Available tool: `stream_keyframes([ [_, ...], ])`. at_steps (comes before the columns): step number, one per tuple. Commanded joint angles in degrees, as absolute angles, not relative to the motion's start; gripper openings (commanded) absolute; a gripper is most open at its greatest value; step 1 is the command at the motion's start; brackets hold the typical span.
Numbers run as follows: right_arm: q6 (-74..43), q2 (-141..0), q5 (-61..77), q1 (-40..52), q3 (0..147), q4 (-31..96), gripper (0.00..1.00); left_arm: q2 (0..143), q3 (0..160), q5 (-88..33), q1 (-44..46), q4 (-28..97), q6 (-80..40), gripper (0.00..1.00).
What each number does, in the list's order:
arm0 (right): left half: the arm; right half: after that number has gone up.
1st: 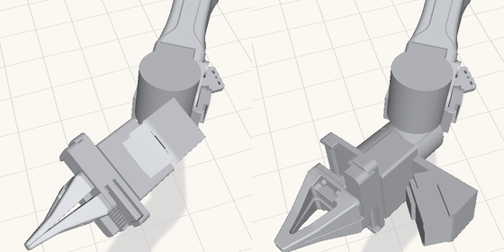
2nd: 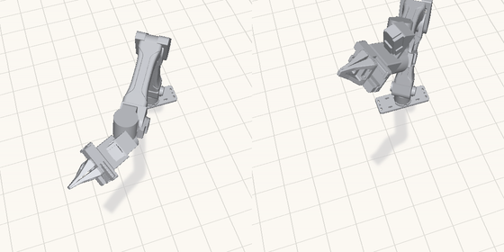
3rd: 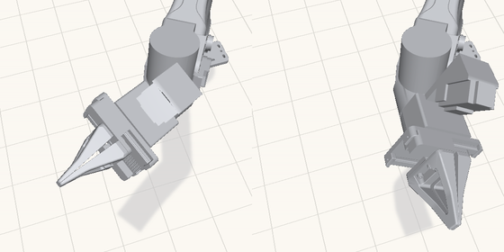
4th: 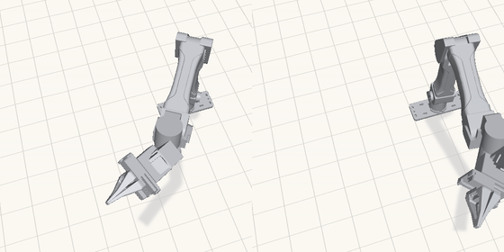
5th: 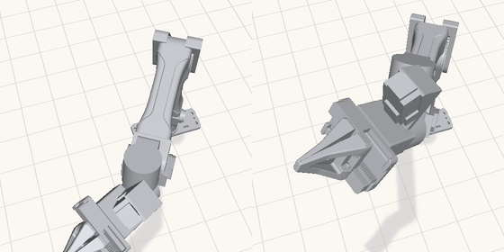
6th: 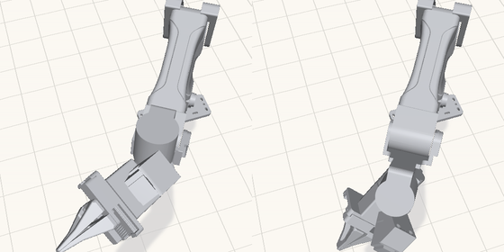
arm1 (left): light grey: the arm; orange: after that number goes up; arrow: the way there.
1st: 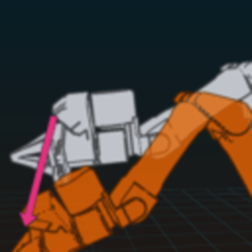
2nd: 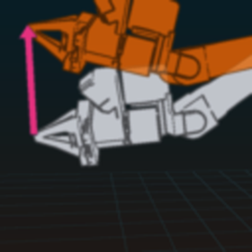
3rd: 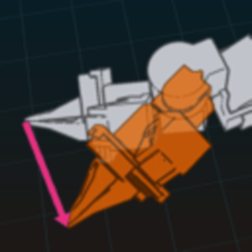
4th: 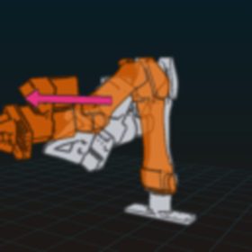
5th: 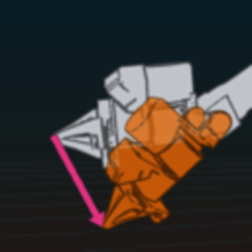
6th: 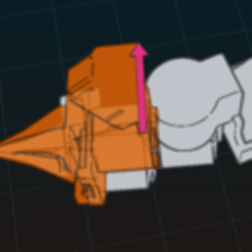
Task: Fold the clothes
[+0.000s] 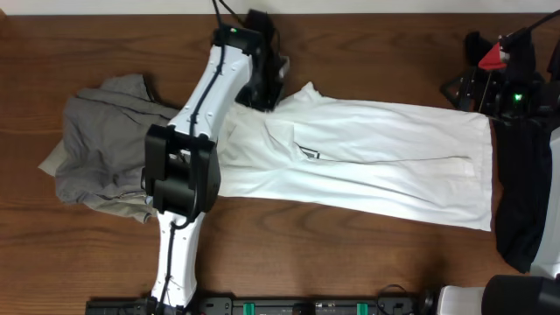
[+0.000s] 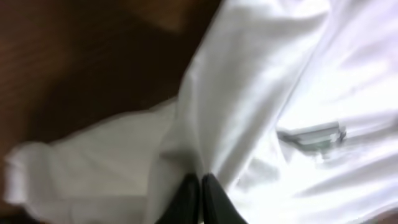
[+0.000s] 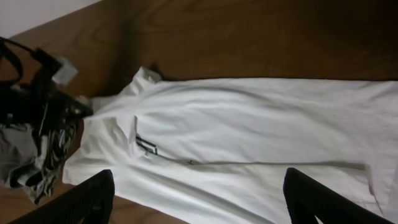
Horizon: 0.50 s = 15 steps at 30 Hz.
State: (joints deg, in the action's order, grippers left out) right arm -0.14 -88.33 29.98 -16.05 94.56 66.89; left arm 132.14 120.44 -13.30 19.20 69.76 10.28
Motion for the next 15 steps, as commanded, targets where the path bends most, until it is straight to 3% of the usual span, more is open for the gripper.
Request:
stream_keyframes([
  [1,1.4,-87.2,30.2,-16.1,95.7,67.0,0.85,132.1,120.0,-13.0,20.7,74.3,9.2,0.06],
  [3,1.4,-87.2,30.2,-16.1,95.7,66.9,0.85,132.1,119.4,-13.0,21.5,77.0,8.5,0.09],
  [4,1.4,-87.2,30.2,-16.1,95.7,66.9,0.85,132.1,119.2,-13.0,21.9,77.9,8.5,0.17],
  [5,1.4,-87.2,30.2,-16.2,95.7,66.9,0.85,132.1,119.2,-13.0,22.2,78.3,8.5,0.32],
  [6,1.4,-87.2,30.2,-16.2,95.7,66.8,0.85,132.1,119.2,-12.9,22.5,78.0,8.6,0.36],
  [15,1.4,-87.2,30.2,-16.2,95.7,66.4,0.87,132.7,119.3,-11.1,22.7,59.0,11.5,0.52],
])
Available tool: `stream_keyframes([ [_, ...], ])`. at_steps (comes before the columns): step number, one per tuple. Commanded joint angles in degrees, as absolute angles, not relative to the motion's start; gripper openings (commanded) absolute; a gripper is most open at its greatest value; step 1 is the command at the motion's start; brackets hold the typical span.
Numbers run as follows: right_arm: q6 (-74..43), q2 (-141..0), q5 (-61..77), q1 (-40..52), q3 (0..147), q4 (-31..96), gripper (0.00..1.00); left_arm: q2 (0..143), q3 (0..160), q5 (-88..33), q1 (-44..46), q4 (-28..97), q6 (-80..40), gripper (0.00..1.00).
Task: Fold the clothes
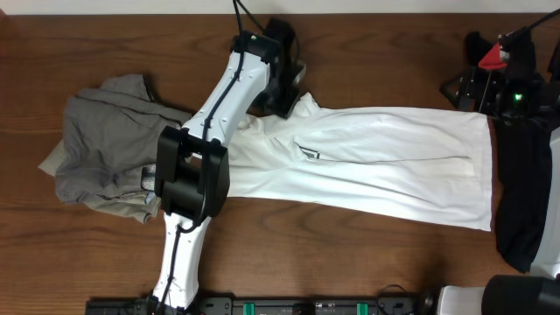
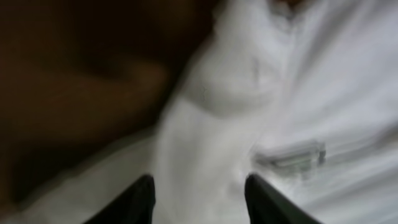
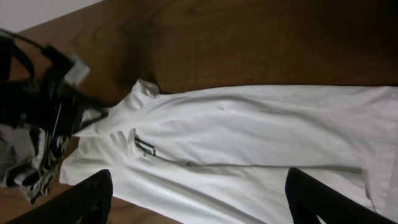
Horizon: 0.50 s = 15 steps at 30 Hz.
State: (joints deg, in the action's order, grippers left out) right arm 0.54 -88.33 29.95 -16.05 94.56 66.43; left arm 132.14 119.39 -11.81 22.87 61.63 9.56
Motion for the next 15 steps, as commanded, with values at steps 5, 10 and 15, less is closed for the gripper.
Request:
stream_keyframes([
  [5,1.4,-87.2,30.0,-16.2,95.7,66.4,0.87,135.0,119.2,-12.7,22.9,51.9,12.0,0.6],
  [10,1.4,-87.2,29.8,-16.2,95.7,66.4,0.87,138.0,119.2,-14.6,23.4,50.2,12.4,0.66],
  [15,1.4,-87.2,29.8,-16.2,95.7,66.5,0.87,139.2,119.2,-15.9,24.0,48.2,12.6,0.72],
])
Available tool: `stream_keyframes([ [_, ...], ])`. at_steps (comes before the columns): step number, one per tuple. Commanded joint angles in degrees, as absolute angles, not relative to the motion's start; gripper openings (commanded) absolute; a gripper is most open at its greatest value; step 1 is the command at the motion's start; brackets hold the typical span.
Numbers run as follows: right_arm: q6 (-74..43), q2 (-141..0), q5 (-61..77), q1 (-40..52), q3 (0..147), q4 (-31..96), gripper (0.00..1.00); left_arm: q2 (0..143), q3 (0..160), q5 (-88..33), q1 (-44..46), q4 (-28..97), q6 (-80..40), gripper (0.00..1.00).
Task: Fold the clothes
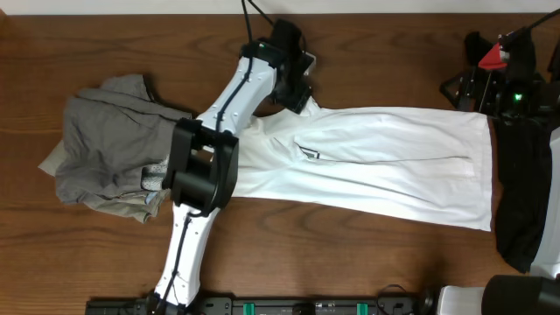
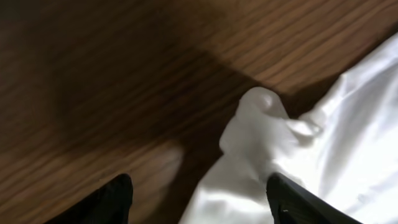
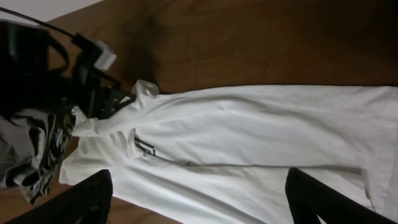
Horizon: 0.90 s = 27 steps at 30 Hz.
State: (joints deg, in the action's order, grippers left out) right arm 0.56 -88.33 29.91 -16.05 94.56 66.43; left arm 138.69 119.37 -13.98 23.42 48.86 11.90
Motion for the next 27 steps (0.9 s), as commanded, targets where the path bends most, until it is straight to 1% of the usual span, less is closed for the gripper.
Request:
stream_keyframes([
  [1,1.4,-87.2,29.8,-16.2,95.7,66.5,0.87,139.3,119.2,-16.5,24.2,47.8,12.6,0.72],
  [2,1.4,-87.2,29.8,-16.2,95.7,66.5,0.87,139.3,119.2,-16.5,24.3,47.6,12.6,0.7],
  [3,1.4,-87.2,29.8,-16.2,95.7,66.5,0.87,139.3,119.2,-16.4,24.4,47.4,12.6,0.63],
  [4,1.4,-87.2,29.8,-16.2,95.7,66.5,0.87,139.3,119.2,-16.4,24.5,47.1,12.6,0.44],
  [5,1.4,-87.2,29.8,-16.2,95.7,66.5,0.87,139.3,119.2,-16.4,24.6,46.8,12.6,0.27],
  [6,1.4,-87.2,29.8,-16.2,95.7,66.5,0.87,139.3,119.2,-16.4,24.6,46.5,12.6,0.13],
  [7,1.4,-87.2,29.8,-16.2,95.7,66.5,0.87,139.3,119.2,-16.3,24.6,46.1,12.6,0.06],
  [12,1.4,-87.2,29.8,-16.2,95.7,66.7,0.87,138.4,120.0,-14.2,24.6,46.2,11.7,0.06],
  [18,1.4,-87.2,30.0,-16.2,95.7,66.7,0.87,132.6,121.5,-12.5,25.0,48.7,10.9,0.06],
  [24,1.4,-87.2,30.0,-16.2,95.7,66.7,0.87,128.2,121.5,-12.5,28.2,56.1,9.7,0.06],
  [27,1.4,-87.2,30.0,-16.2,95.7,66.7,0.87,128.2,121.3,-12.6,30.8,61.8,6.2,0.06],
])
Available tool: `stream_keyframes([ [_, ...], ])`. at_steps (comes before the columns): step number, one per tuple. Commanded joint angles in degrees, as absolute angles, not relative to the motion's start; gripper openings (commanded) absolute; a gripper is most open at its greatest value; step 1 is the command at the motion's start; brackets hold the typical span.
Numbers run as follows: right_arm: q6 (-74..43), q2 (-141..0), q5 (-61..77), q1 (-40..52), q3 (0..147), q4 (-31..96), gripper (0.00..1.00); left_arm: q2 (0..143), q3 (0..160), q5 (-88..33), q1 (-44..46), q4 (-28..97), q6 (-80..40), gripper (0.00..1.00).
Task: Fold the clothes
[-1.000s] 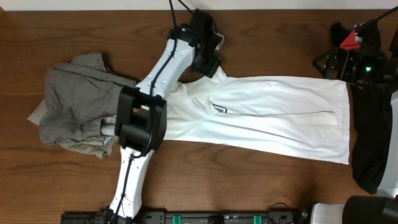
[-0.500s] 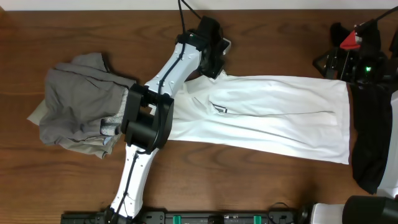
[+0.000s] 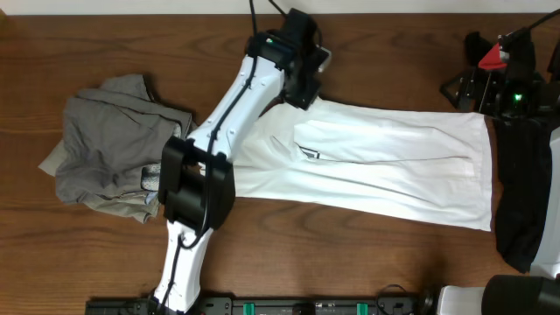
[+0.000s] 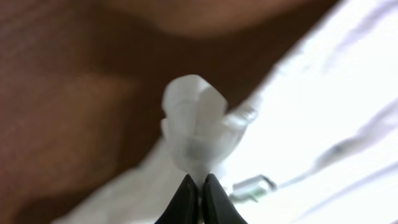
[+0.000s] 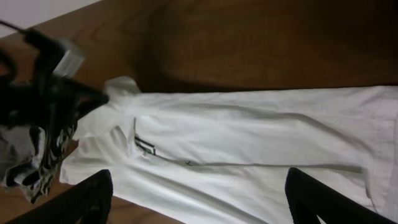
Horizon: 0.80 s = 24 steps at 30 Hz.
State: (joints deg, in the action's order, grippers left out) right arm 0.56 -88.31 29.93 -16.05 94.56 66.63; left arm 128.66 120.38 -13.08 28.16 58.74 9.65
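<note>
A white shirt [image 3: 385, 162] lies stretched across the middle of the wooden table, folded lengthwise, with a small dark label [image 3: 308, 153] near its left end. My left gripper [image 4: 199, 182] is shut on a bunched tip of the shirt's far left corner [image 4: 194, 127], at the far edge of the table [image 3: 302, 83]. My right gripper [image 5: 198, 198] stands open, held high over the shirt [image 5: 249, 143] at the right side, touching nothing.
A crumpled grey garment [image 3: 109, 149] sits at the left of the table. A dark garment [image 3: 521, 201] hangs at the right edge. Black equipment with a red part [image 3: 494, 61] stands at the far right.
My left gripper was open over the shirt's bunched corner tip; now it is shut on that tip and has moved a little to the right and farther back.
My left gripper was shut on the shirt near its left upper edge. Then it stood open over the cloth, then open beside a bunched corner tip farther right. Now it is shut on that tip. The right arm stayed still.
</note>
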Motion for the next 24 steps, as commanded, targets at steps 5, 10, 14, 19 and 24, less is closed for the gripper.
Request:
stream_keyframes([
  [5,1.4,-87.2,30.1,-16.2,95.7,66.7,0.87,128.3,119.0,-12.6,34.9,67.9,0.3,0.13],
  [10,1.4,-87.2,30.0,-16.2,95.7,66.7,0.87,128.2,118.3,-9.1,37.6,70.9,-0.8,0.4],
  [14,1.4,-87.2,30.1,-16.2,95.7,66.7,0.87,128.1,118.6,0.9,37.3,69.0,-0.7,0.49],
  [19,1.4,-87.2,30.0,-16.2,95.7,66.7,0.87,128.9,118.1,4.3,34.5,62.5,2.7,0.54],
  [24,1.4,-87.2,30.0,-16.2,95.7,66.7,0.88,132.8,117.5,0.3,30.6,58.4,5.9,0.59],
])
